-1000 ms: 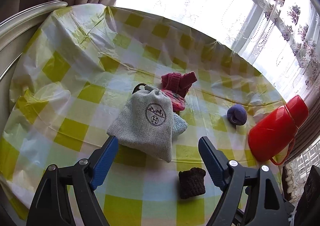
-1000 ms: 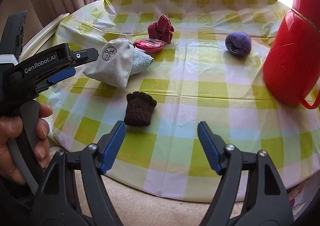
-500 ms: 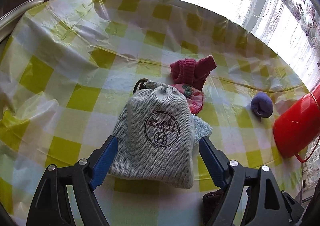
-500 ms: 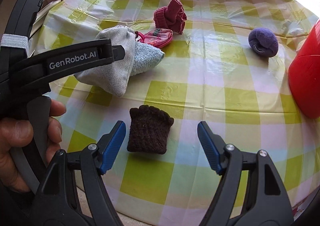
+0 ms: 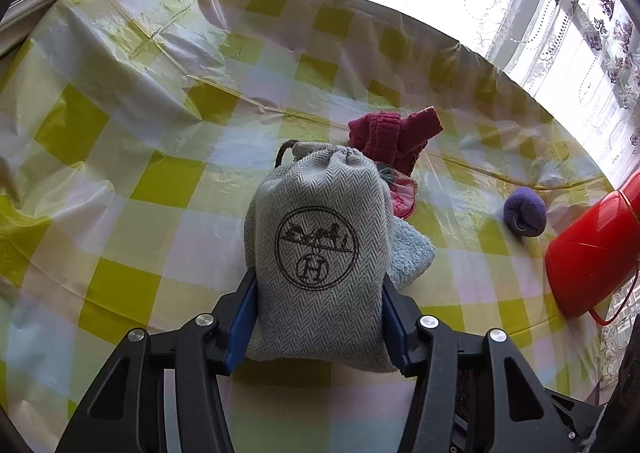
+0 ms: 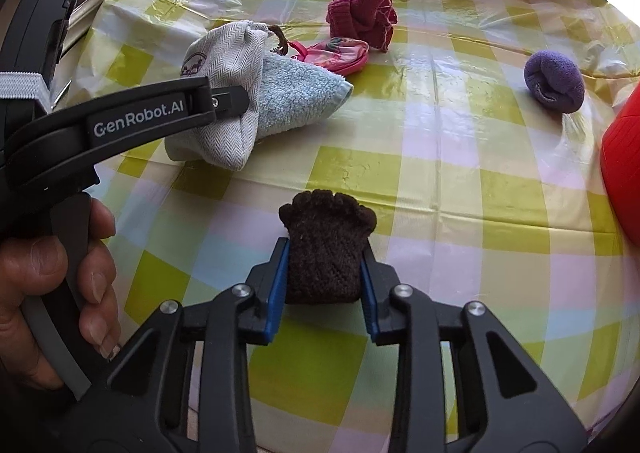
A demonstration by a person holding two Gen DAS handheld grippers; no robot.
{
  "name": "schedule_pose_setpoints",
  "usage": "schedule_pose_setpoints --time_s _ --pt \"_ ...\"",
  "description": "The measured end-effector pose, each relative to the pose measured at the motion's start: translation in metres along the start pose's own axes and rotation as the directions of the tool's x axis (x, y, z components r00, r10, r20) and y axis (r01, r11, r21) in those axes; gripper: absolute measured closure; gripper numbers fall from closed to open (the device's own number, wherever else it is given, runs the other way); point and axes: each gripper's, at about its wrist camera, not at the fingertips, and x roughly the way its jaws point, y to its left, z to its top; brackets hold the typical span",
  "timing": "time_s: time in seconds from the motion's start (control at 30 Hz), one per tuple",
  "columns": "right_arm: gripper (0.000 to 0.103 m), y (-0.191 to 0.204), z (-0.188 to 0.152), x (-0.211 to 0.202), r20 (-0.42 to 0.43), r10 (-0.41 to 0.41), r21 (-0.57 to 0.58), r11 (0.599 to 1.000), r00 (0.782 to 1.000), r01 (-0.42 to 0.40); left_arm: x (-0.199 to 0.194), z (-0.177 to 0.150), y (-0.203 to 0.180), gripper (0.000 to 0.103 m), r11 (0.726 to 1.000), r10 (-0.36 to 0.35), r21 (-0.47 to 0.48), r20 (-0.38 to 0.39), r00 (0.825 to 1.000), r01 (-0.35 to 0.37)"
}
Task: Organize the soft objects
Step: 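Grasp the grey drawstring bag with the left tool while the right tool grasps the brown knit sock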
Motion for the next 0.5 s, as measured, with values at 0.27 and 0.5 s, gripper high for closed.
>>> schedule_pose_setpoints --time_s 0.27,0.5 --pt "0.075 0.004 -0.001 -0.01 0.036 0.013 -0.011 1.0 0.999 -0.013 -0.025 -0.01 0.013 0.049 0.999 0.026 -0.049 0.056 0.998 -0.024" --pt "0.076 0.0 -0.006 -0.027 0.071 0.011 -0.006 1.0 0.997 -0.01 -0.05 -0.019 0.007 0.049 0.999 0.031 -0.041 0.101 0.994 -0.027"
